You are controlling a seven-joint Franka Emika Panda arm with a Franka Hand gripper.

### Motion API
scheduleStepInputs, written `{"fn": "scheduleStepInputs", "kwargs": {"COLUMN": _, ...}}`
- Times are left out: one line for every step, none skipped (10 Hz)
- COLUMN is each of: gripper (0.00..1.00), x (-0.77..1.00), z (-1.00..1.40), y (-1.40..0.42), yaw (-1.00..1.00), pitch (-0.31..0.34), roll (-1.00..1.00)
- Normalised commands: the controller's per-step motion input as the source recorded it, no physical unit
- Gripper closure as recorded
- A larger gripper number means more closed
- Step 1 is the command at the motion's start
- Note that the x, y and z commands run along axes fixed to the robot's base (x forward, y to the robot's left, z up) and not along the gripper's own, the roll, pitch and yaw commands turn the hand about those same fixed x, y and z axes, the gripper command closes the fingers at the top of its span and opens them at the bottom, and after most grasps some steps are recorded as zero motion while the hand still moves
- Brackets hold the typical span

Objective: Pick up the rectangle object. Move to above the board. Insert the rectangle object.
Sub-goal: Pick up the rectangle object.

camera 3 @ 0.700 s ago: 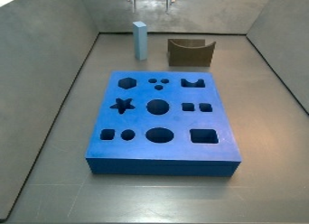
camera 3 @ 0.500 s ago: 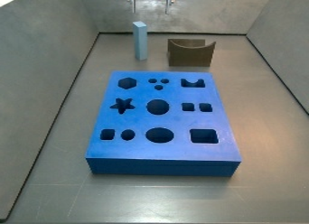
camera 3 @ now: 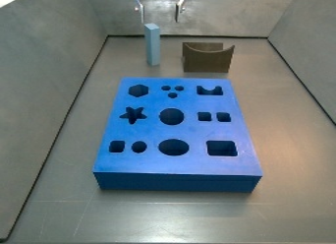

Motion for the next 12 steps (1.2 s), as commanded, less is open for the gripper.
{"fn": "scheduleStepInputs", "kwargs": {"gripper": 0.00, "x": -0.05, "z": -0.05, "y": -0.13, "yaw": 0.93, "pitch": -0.129, "roll": -0.13}}
{"fn": "scheduleStepInputs", "kwargs": {"gripper": 0.00, "x": 0.00, "z": -0.01, "y": -0.07, "yaw": 0.00, "pitch": 0.000, "roll": 0.00}}
{"fn": "scheduleStepInputs", "kwargs": {"gripper": 0.00, "x": -0.10, "z": -0.09, "y": -0.04, "yaw": 0.00, "pitch": -0.077, "roll": 0.00}}
{"fn": "scheduleStepInputs", "kwargs": {"gripper": 0.00, "x": -0.21, "z": -0.05, "y": 0.00, "yaw": 0.00, "pitch": -0.017, "roll": 0.16}}
{"fn": "scheduleStepInputs", "kwargs": {"gripper": 0.00, "x": -0.46, "z": -0.04, "y": -0.02, "yaw": -0.02, "pitch": -0.143, "roll": 0.17}}
{"fn": "scheduleStepInputs", "kwargs": {"gripper": 0.00, "x": -0.09, "z": 0.00, "y": -0.04, "yaw": 0.00, "pitch": -0.011, "roll": 0.03}}
{"fn": "scheduleStepInputs", "kwargs": {"gripper": 0.00, "x": 0.00, "z": -0.02, "y": -0.03, "yaw": 0.00, "pitch": -0.006, "roll": 0.00}}
{"fn": "scheduleStepInputs", "kwargs": {"gripper": 0.00, "x": -0.18, "z": -0.27, "y": -0.46, "yaw": 0.05, "pitch": -0.263, "roll": 0.00}}
{"fn": "scheduleStepInputs", "kwargs": {"gripper": 0.00, "x": -0.37, "z": -0.42, "y": -0.55, "yaw": 0.00, "pitch": -0.346, "roll": 0.23}}
{"fn": "scheduleStepInputs", "kwargs": {"gripper": 0.00, "x": 0.00, "z": 0.00, "y": -0.11, "yaw": 0.10, "pitch": -0.054, "roll": 0.00}}
{"fn": "scheduleStepInputs", "kwargs": {"gripper": 0.00, "x": 0.00, "z": 0.00, "y": 0.03, "yaw": 0.00, "pitch": 0.000, "roll": 0.00}}
{"fn": "scheduleStepInputs", "kwargs": {"gripper": 0.00, "x": 0.00, "z": 0.00, "y": 0.32, "yaw": 0.06, "pitch": 0.000, "roll": -0.13}}
